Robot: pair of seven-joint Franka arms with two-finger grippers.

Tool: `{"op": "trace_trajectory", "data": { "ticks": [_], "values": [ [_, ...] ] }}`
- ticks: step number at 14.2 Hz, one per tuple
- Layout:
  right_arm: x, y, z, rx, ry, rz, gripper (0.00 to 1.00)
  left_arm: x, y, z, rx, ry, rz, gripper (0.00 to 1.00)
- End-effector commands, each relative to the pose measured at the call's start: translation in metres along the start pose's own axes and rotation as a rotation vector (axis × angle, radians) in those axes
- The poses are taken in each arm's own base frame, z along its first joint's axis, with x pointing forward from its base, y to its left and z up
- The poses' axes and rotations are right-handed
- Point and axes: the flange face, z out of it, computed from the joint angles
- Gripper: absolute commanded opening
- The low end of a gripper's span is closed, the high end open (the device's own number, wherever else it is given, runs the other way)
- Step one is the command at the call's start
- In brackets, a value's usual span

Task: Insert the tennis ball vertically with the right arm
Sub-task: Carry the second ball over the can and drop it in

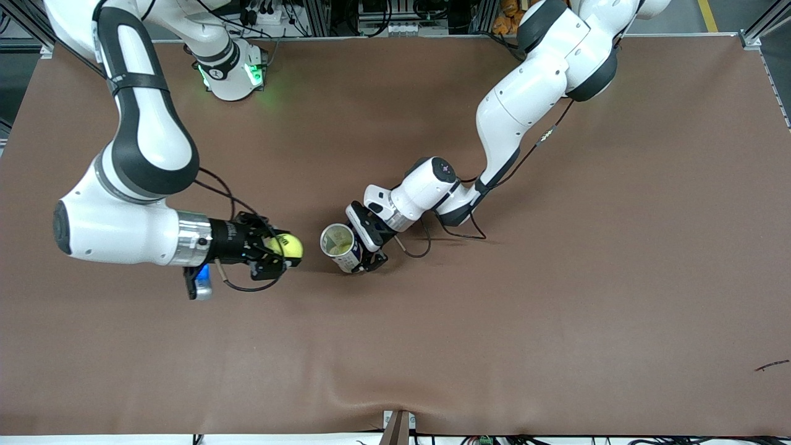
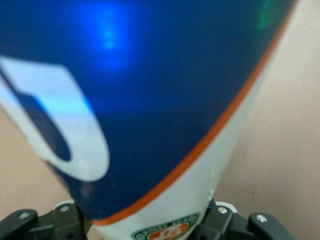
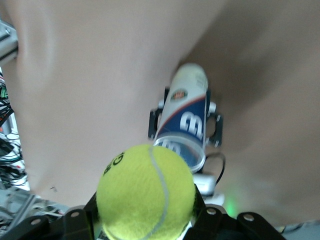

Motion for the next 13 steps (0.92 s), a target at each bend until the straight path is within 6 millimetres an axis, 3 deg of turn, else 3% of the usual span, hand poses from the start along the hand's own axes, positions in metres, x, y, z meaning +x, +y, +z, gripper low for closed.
{"op": "trace_trajectory", "data": {
  "ticks": [1, 3, 9, 13],
  "values": [
    [-0.028, -0.012, 0.039, 0.000, -0.022, 0.091, 0.25, 0.001, 0.000, 0.001, 0.008, 0.014, 0.008, 0.81],
    [-0.020, -0.011, 0.061, -0.018, -0.021, 0.135, 0.25, 0.001, 0.000, 0.001, 0.009, 0.016, 0.009, 0.81],
    [0.014, 0.005, 0.092, -0.088, -0.028, 0.227, 0.26, 0.001, 0.000, 0.001, 0.008, 0.014, 0.008, 0.81],
    [0.008, 0.009, 0.105, -0.113, -0.028, 0.227, 0.27, 0.001, 0.000, 0.001, 0.008, 0.014, 0.009, 0.81]
  ]
}}
